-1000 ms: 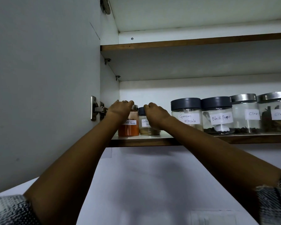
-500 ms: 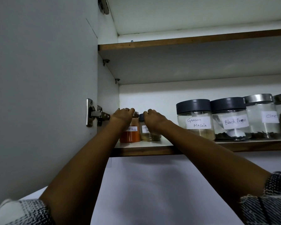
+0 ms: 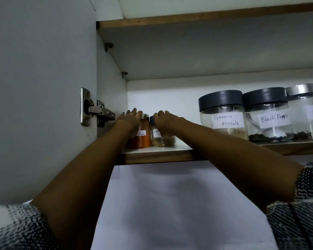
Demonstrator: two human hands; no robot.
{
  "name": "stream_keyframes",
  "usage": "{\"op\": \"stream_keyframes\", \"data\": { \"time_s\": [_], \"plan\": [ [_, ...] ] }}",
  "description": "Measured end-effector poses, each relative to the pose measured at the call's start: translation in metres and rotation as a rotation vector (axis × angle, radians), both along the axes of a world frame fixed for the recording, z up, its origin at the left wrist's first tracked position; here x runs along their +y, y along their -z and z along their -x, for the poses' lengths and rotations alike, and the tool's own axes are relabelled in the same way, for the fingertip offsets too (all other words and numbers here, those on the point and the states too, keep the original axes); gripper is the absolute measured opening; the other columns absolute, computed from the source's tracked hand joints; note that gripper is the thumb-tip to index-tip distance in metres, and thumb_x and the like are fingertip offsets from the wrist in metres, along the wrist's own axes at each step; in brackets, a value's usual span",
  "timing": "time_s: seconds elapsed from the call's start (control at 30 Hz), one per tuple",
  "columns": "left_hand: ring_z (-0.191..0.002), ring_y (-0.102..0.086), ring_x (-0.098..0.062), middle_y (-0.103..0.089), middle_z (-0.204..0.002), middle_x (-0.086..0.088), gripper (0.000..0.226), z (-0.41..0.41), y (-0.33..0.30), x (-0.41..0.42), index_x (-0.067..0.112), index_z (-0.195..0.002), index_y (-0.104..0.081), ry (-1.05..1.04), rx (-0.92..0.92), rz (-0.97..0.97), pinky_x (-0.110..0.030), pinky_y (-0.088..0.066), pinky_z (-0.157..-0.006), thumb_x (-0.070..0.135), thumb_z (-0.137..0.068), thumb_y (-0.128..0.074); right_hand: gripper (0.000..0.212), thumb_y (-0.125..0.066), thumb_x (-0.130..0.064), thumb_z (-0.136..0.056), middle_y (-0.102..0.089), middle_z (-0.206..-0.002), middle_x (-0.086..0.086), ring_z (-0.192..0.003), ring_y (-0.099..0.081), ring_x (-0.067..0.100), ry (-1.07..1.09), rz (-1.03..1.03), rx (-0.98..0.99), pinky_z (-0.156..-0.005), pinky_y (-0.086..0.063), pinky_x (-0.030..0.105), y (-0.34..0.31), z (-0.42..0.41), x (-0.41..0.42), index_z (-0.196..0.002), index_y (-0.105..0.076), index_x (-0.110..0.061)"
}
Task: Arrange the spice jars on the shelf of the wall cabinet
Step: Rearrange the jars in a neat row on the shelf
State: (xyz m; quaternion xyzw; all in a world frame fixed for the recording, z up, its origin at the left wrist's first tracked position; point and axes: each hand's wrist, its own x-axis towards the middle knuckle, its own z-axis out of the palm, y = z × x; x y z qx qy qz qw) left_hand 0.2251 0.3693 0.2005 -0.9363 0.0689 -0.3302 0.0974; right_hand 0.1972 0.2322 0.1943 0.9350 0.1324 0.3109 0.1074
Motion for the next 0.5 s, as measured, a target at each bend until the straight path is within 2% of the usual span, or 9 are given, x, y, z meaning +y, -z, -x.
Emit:
{"op": "stream_keyframes", "data": {
  "time_s": [0.17,0.33,0.5],
  "plan": [
    [-0.146,0.001,-0.029,0.012,-0.157,-0.015,0.084,-0.001,0.003,0.000,0.010,-0.149,0.010,-0.040,0.036,-0.025,-0.041,-0.004,-0.120,0.006,-0.092,-0.051,0.068,-0.055,-0.003,-0.087,-0.024,-0.147,0.023,-0.139,-0.022,0.038,0.042,0.035,-0.034,-0.108,-0.034,0.045,0.006,-0.005,0.002,-0.143,-0.017,0.004],
    [-0.146,0.000,-0.028,0.014,-0.157,-0.014,0.085,-0.001,0.004,0.000,0.009,-0.148,0.014,-0.058,0.049,-0.031,-0.040,-0.003,-0.118,0.005,-0.093,-0.050,0.069,-0.054,-0.003,-0.089,-0.017,-0.151,0.025,-0.140,-0.020,0.039,0.063,0.069,-0.076,-0.110,-0.032,0.045,0.008,-0.009,0.003,-0.144,-0.013,0.005],
    [-0.146,-0.001,-0.029,0.014,-0.157,-0.016,0.083,-0.001,0.008,0.002,0.009,-0.148,0.015,-0.048,0.031,-0.039,-0.040,-0.005,-0.118,0.010,-0.094,-0.048,0.074,-0.050,-0.007,-0.091,0.002,-0.157,0.021,-0.145,-0.004,0.036,0.066,0.056,-0.066,-0.117,-0.015,0.048,0.011,-0.009,0.000,-0.147,-0.002,0.000]
  ]
}}
